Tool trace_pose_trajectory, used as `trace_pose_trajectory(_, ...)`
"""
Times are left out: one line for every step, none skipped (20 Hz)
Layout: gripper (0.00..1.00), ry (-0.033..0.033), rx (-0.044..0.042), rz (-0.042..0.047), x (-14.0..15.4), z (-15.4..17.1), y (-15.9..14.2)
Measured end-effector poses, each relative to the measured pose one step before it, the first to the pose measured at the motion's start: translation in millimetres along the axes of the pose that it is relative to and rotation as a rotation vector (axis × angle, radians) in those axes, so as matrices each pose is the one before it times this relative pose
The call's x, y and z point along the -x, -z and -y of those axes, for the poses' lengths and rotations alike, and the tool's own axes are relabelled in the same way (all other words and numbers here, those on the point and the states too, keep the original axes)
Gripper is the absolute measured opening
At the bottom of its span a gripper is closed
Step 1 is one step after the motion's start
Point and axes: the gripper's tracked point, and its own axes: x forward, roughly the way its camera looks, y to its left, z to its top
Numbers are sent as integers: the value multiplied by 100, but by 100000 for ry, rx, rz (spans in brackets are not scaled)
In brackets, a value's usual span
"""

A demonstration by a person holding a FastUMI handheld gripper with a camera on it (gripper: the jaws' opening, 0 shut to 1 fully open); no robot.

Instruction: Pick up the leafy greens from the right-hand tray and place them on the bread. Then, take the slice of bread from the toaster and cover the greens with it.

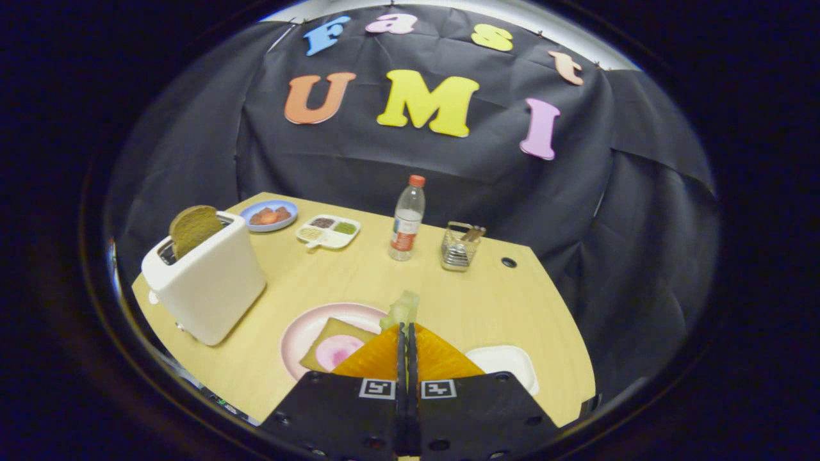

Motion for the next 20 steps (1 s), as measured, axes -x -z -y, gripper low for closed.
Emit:
trace_pose_trajectory(0,-2195,2131,589,159,-1504,-85)
trace_pose_trajectory(0,-2561,1549,893,101,-1539,-217)
trace_pose_trajectory(0,-3283,1416,805,-10,-1700,-147)
trace_pose_trajectory(0,-3076,994,743,-229,-1566,-170)
trace_pose_trajectory(0,-2665,114,300,-445,-1200,-44)
trace_pose_trajectory(0,-2488,-597,-271,-420,-1047,-15)
trace_pose_trajectory(0,-2200,-1327,-401,-584,-849,70)
trace_pose_trajectory(0,-456,-1095,-405,-798,-277,115)
trace_pose_trajectory(0,1071,-449,-577,-762,353,166)
trace_pose_trajectory(0,1553,-676,-699,-882,586,313)
trace_pose_trajectory(0,1301,-1219,-750,-941,711,311)
trace_pose_trajectory(0,1943,-786,238,-946,995,198)
trace_pose_trajectory(0,837,53,324,-845,717,156)
trace_pose_trajectory(0,695,512,572,-749,736,274)
trace_pose_trajectory(0,1199,588,-165,-718,839,490)
trace_pose_trajectory(0,875,-210,-399,-563,658,518)
trace_pose_trajectory(0,-233,-1086,-982,-569,365,605)
trace_pose_trajectory(0,-208,-1392,-966,-460,222,377)
trace_pose_trajectory(0,585,-1255,-1063,-337,406,482)
trace_pose_trajectory(0,211,-874,-971,-371,217,355)
